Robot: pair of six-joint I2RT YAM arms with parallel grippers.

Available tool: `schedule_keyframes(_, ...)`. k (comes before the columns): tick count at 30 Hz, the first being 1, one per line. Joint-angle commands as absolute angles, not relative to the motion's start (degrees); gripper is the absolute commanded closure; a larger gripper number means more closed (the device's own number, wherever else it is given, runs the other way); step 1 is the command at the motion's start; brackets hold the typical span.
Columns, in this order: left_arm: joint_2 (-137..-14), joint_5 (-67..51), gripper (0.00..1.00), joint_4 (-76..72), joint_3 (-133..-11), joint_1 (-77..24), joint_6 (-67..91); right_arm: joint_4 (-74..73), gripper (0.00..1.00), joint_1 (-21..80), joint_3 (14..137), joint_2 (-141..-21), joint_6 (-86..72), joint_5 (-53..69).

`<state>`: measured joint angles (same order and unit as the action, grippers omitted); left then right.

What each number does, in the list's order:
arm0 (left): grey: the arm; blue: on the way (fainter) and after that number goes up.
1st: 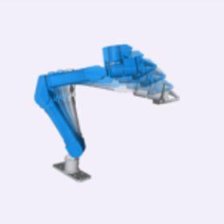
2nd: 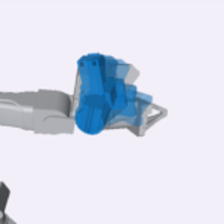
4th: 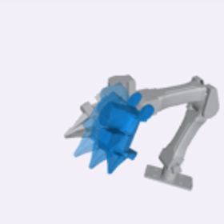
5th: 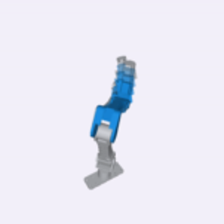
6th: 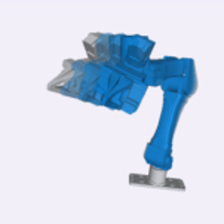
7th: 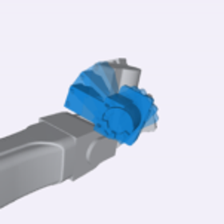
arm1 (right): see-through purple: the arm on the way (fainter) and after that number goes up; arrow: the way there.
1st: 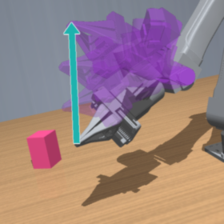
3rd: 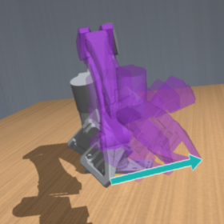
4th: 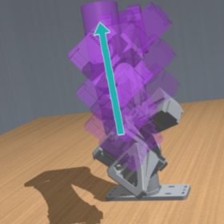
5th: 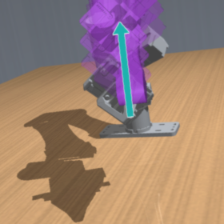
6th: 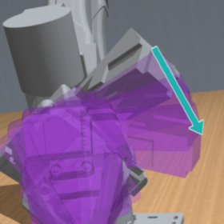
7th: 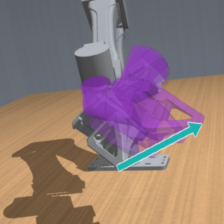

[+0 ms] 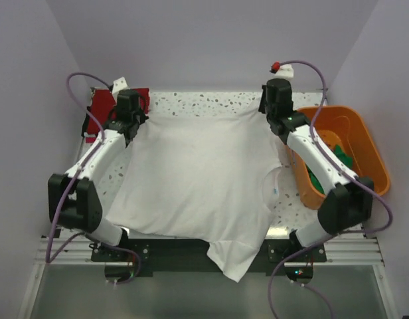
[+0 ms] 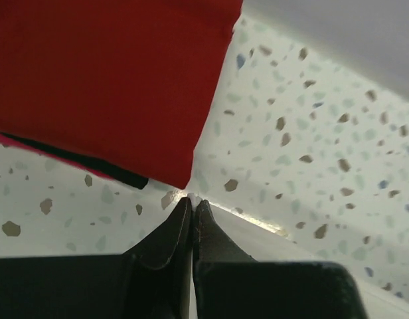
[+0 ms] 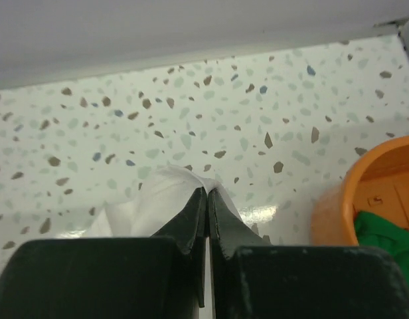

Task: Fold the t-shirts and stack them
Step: Flatten the tshirt out

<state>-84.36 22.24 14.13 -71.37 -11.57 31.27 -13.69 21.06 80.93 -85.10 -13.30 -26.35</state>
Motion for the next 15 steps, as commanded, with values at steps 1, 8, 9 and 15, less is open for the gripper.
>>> schedule_keyframes(1,-91.82,17.41,1.0,3.27,-70.75,-9.76,31.12,-4.58,1.0,17.32,81.3,-92.17,-13.98,-19.28)
schedule_keyframes(8,-115.03,14.06,1.0,-1.33,-83.46,-9.49,26.46,-4.03,1.0,16.35,92.52,-113.54,-11.69,-13.63)
schedule_keyframes(9,-118.62,13.54,1.0,-1.32,-84.89,-9.41,26.11,-4.74,1.0,16.17,94.03,-114.95,-11.34,-13.62)
schedule_keyframes(15,-124.36,11.78,1.0,-2.2,-89.21,-9.23,25.4,-6.59,1.0,16.0,98.96,-120.5,-10.37,-14.85)
